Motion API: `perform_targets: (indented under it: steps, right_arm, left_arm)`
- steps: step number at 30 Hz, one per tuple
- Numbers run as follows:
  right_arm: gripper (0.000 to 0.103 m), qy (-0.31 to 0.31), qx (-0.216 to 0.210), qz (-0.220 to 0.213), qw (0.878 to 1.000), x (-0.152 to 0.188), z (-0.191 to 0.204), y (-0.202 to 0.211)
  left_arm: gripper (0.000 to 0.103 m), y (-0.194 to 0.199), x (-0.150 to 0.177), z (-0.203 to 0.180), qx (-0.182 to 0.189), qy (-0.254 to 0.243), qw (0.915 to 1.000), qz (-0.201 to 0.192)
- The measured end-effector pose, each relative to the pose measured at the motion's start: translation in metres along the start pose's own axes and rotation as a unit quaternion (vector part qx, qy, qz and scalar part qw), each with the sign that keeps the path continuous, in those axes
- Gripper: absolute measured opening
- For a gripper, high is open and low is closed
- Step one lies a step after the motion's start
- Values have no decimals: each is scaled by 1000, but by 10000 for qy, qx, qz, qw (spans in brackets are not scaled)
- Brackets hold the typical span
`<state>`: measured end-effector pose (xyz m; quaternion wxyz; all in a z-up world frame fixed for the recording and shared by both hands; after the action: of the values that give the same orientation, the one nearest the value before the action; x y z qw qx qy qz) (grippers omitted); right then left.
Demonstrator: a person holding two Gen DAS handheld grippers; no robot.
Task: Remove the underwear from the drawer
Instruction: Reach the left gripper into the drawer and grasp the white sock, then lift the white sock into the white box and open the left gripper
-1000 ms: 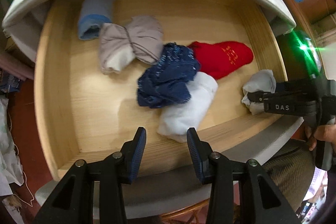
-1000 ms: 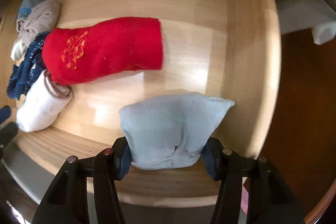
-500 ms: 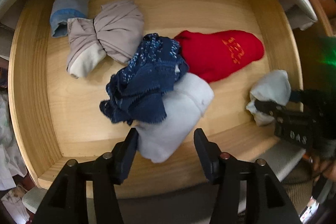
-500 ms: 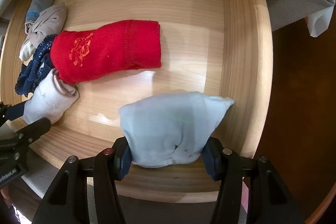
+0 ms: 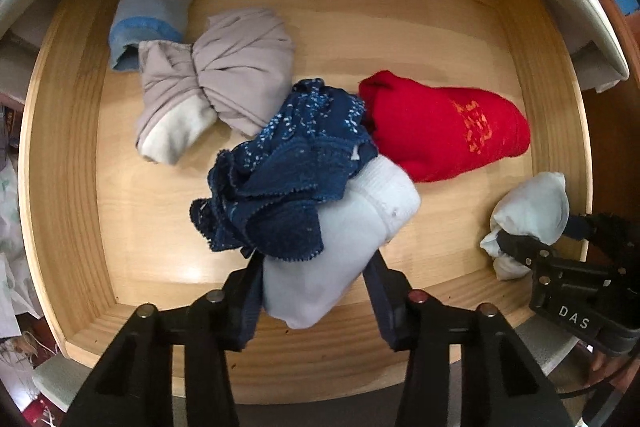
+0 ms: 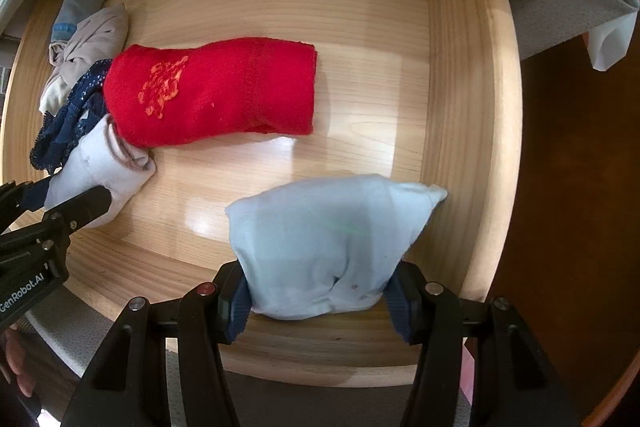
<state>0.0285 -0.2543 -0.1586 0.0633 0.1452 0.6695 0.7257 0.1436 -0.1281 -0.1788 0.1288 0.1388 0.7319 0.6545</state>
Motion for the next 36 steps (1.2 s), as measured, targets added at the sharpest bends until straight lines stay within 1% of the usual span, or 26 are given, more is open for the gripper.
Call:
perform_targets:
  steps: [3, 5, 8, 14, 22, 24, 28, 36]
  right_arm:
    - [53, 5, 2, 6, 10000, 0, 0, 0]
    - [53, 8, 9, 8, 10000, 0, 0, 0]
    - [53, 12, 20, 13, 10000, 0, 0, -1]
    - [53, 6, 31, 16, 10000, 0, 0, -2]
    - [53, 9, 29, 16, 10000, -1, 0, -2]
    - [53, 10, 30, 16, 10000, -1, 0, -2]
    - [53, -2, 25, 15, 10000, -1, 0, -2]
    - [53, 3, 19, 13, 10000, -2, -1, -2]
  left_arm:
    - [40, 3, 1, 10, -115, 89, 9999, -63]
    - [38, 8, 8, 19, -164, 174, 9997, -96]
    - [37, 11, 14, 32, -255, 279, 9992, -122]
    - [37, 16, 24, 50, -262, 450, 9985, -146]
    - [37, 31, 36, 67, -208, 428, 9985, -256]
    - [37, 41, 31, 61, -153, 433, 9985, -314]
    - [36, 61, 33, 66, -129, 398, 9981, -449]
    - [36, 106, 35, 88, -223, 452, 9958, -770]
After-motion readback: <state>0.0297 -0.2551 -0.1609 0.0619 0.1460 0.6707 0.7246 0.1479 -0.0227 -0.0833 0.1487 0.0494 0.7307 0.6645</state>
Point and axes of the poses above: each gripper's, at about its wrist camera, not at the fingertips, and y roughly against the way its jaws point, z to its left, x to its underside, the point moved 5 cm from there along -y, roughly the way its jaws point, and after that the axes turned 2 degrees about -y, right-handed, at the moved point
